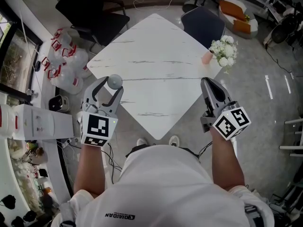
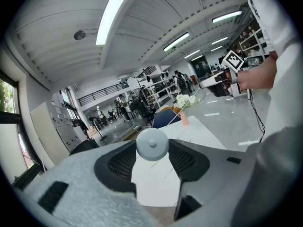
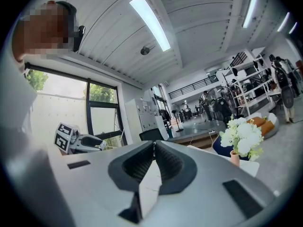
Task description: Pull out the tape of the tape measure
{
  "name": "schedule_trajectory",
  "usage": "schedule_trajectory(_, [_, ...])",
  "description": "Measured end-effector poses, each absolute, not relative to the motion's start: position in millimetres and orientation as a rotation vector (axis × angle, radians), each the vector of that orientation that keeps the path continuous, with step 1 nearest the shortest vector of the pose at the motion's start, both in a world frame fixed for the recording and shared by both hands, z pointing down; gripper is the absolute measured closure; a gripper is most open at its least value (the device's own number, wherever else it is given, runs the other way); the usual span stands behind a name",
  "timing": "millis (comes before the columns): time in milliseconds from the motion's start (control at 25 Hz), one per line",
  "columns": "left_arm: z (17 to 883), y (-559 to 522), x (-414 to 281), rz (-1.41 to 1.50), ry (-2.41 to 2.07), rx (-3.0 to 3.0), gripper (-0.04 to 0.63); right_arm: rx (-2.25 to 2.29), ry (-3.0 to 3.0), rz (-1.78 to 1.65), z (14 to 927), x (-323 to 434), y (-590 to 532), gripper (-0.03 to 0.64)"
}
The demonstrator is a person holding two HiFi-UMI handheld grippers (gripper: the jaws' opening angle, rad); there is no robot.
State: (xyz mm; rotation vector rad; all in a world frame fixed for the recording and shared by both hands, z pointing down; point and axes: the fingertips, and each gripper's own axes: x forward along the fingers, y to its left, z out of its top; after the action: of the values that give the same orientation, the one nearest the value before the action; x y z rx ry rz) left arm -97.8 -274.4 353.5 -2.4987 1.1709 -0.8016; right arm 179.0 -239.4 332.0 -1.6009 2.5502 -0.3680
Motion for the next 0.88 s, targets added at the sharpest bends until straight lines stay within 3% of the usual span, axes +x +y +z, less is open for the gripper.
schedule_trajectory(440, [387, -293, -94, -0.869, 1.168, -2.561, 0.373, -1.645, 2.558, -0.44, 357, 186, -261, 0.595])
schedule_trajectory(880, [486, -317, -88, -1.08, 1.12, -2.63, 0.373, -1.764, 2.571, -0.679, 455, 193, -291, 0.595])
